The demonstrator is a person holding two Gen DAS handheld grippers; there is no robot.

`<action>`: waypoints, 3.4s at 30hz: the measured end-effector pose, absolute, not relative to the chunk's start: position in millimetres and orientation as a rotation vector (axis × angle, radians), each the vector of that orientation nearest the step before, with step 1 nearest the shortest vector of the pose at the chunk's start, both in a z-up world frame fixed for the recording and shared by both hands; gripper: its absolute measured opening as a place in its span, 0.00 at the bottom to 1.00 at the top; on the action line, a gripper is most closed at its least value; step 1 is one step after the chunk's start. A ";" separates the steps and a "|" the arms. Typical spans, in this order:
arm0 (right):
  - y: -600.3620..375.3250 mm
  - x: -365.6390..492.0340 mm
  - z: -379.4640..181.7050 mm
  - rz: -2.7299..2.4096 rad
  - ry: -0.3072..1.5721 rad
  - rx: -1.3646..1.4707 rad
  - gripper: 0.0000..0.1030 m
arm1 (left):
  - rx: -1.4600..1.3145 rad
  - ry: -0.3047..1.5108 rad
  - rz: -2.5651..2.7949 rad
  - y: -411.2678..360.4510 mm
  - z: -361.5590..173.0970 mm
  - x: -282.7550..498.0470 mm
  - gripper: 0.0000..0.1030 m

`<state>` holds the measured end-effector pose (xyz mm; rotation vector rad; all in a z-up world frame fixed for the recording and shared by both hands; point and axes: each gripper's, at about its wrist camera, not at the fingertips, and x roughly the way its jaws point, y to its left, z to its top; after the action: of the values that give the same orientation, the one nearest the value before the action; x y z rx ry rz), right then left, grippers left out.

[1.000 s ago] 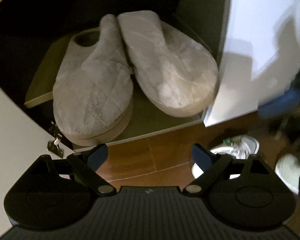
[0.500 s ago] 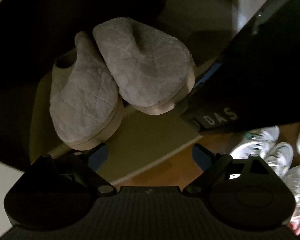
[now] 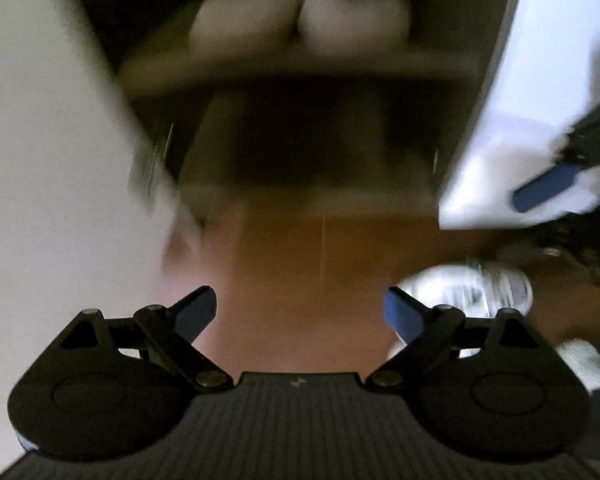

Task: Organize scattered shoes
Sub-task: 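Open the right tool and withdraw it from the beige slippers, then grasp both grey mesh sneakers at their heels with the right tool, then carry the grey sneakers with the right tool into the cabinet below the slippers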

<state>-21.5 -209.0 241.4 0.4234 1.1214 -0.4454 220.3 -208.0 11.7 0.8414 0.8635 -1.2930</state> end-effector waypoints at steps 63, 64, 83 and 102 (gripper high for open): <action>-447.5 147.0 -47.5 -1.183 0.784 0.519 0.26 | 0.866 0.701 -1.252 -254.6 -140.0 192.1 0.79; -450.3 145.5 -51.4 -1.167 0.777 0.493 0.27 | 0.857 0.685 -1.262 -257.4 -139.5 192.9 0.79; -437.5 121.0 -97.3 -1.007 0.687 0.105 0.31 | 0.703 0.362 -1.450 -247.6 -144.0 208.6 0.78; -460.0 147.7 -87.5 -1.182 0.617 0.234 0.39 | 0.763 0.252 -1.531 -260.1 -167.6 223.1 0.86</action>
<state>147.7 -460.0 -87.5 0.2337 0.6171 -1.1822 223.1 -260.1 -167.6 0.7632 0.2518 -1.5314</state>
